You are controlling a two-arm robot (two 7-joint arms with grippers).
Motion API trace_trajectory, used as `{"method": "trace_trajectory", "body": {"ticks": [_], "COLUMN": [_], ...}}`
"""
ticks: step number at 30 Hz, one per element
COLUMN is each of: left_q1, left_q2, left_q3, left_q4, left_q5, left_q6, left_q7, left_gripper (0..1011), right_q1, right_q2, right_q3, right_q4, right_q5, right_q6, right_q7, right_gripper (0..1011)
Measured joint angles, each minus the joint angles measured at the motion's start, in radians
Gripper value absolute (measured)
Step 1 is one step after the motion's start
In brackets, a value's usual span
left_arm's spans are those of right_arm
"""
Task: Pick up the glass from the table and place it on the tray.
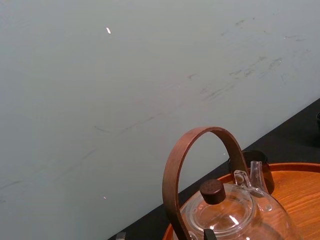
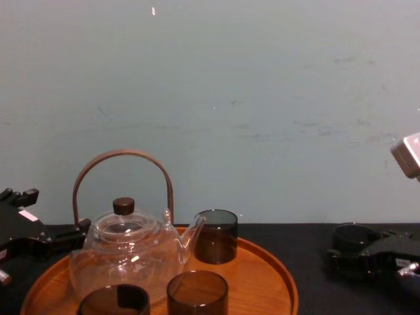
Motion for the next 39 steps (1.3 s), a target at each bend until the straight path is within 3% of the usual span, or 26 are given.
{"method": "trace_trajectory", "body": {"ticks": [10, 17, 39], "left_q1": [0.0, 0.0, 0.0], "left_q2": [0.0, 0.0, 0.0], "left_q3": [0.0, 0.0, 0.0], "left_q4": [0.0, 0.0, 0.0], "left_q5": [0.0, 0.0, 0.0], "left_q6": [0.0, 0.0, 0.0], "left_q7": [0.0, 0.0, 0.0], "left_gripper": [1009, 1010, 1009], "right_q1": [-0.003, -0.004, -0.005], "right_q2": [0.001, 0.001, 0.002], "right_q3": [0.001, 0.001, 0.002], "right_q4": [-0.003, -0.004, -0.006], "right_q5": [0.001, 0.001, 0.002], "right_q6": [0.001, 0.001, 0.003], "right_q7": [0.0, -0.001, -0.001], "right_gripper": [1002, 921, 922]}}
